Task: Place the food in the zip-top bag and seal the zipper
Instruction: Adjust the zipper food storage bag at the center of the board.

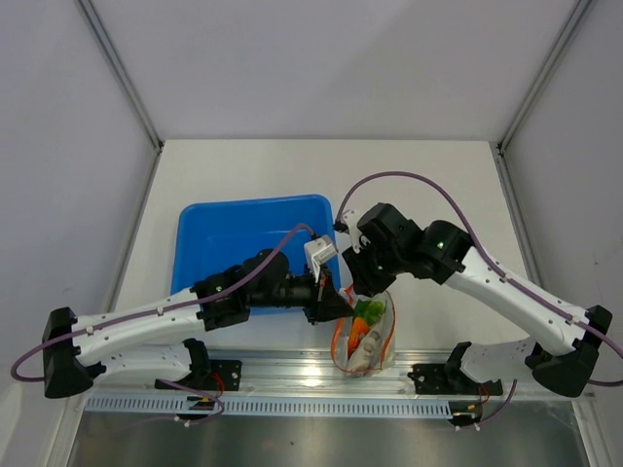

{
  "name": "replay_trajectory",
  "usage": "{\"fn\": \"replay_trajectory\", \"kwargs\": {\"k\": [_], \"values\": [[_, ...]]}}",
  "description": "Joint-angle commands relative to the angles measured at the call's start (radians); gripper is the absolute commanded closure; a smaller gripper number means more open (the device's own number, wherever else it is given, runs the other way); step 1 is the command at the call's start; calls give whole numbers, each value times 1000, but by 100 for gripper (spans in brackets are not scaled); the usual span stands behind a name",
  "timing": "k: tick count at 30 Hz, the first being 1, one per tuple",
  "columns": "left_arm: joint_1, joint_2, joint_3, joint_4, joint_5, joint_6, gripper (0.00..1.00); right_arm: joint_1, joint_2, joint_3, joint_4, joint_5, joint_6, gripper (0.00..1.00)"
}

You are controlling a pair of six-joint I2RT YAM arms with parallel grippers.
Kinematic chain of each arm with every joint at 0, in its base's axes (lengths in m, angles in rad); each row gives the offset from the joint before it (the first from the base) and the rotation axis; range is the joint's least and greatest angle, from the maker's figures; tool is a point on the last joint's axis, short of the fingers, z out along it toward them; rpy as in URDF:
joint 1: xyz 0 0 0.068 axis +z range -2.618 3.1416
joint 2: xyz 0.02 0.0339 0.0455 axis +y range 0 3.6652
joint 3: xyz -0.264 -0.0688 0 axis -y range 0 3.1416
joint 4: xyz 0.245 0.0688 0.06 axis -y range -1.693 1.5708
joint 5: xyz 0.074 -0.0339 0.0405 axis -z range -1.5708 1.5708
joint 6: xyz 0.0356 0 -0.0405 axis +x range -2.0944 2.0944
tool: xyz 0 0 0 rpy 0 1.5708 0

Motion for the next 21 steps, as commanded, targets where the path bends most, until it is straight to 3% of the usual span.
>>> {"fn": "replay_trajectory", "kwargs": {"k": [1, 2, 3, 9, 10, 11, 12, 14, 17, 21], "values": [[5, 11, 69, 55, 51, 18, 100, 6, 14, 19, 53, 97, -18, 77], [5, 16, 82, 53, 52, 21, 100, 6, 22, 27, 51, 108, -13, 85], [5, 24, 87, 48, 52, 23, 100, 6, 22, 28, 44, 111, -9, 98], [5, 40, 141, -2, -18, 35, 100, 3, -30, 36, -13, 232, 108, 100], [5, 40, 144, -4, -50, 34, 95, 0, -39, 44, -25, 270, 134, 100], [5, 42, 144, -2, -66, 29, 84, -4, -48, 51, -37, 284, 193, 100], [5, 42, 147, -2, -83, 29, 56, -4, -77, 59, -47, 296, 223, 100], [6, 48, 157, 8, -113, 30, 29, -10, -105, 68, -59, 313, 313, 100], [5, 71, 174, 33, -141, 41, 1, -16, -134, 99, -123, 355, 424, 100], [6, 148, 258, 51, -159, 96, 1, -22, -169, 146, -197, 437, 565, 100]]}}
